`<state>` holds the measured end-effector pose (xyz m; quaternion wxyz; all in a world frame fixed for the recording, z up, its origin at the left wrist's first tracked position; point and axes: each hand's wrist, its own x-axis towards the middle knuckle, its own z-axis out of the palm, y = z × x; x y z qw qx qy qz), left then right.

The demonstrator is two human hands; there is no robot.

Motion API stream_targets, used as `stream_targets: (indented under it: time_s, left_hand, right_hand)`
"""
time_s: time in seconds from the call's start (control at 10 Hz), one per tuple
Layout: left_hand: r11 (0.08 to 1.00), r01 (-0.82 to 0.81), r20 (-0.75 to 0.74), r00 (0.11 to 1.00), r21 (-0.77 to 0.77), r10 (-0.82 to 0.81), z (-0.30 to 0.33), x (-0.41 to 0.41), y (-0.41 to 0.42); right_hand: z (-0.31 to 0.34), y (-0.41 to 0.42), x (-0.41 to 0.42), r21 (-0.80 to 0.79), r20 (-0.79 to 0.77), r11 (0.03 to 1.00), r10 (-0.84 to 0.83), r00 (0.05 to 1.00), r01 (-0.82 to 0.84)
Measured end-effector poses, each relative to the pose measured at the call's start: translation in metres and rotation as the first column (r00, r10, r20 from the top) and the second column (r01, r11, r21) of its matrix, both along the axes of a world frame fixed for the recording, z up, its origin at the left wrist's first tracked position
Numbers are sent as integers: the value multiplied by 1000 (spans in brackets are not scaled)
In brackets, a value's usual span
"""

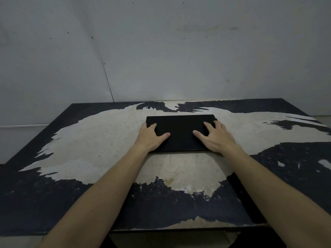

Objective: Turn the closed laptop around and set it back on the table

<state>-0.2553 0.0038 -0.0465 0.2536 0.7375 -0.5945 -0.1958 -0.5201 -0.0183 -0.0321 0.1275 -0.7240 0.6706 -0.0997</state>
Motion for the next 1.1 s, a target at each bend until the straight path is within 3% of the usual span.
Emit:
stream_targets:
  time_s: [0.9,1.0,1.1]
  left_hand:
    - [998,27,13,1000,56,-28,7,2,-2]
    - [998,28,132,991,52,-34,13,3,-1]
    - [1000,-2,225,974,-14,5,35,2,-8]
  right_hand:
    - [3,12,4,50,-17,999,-11,1000,11]
    - [6,10,2,42,-41,999,1,999,1]
    - [38,4,0,-144,38,990,12,999,-6]
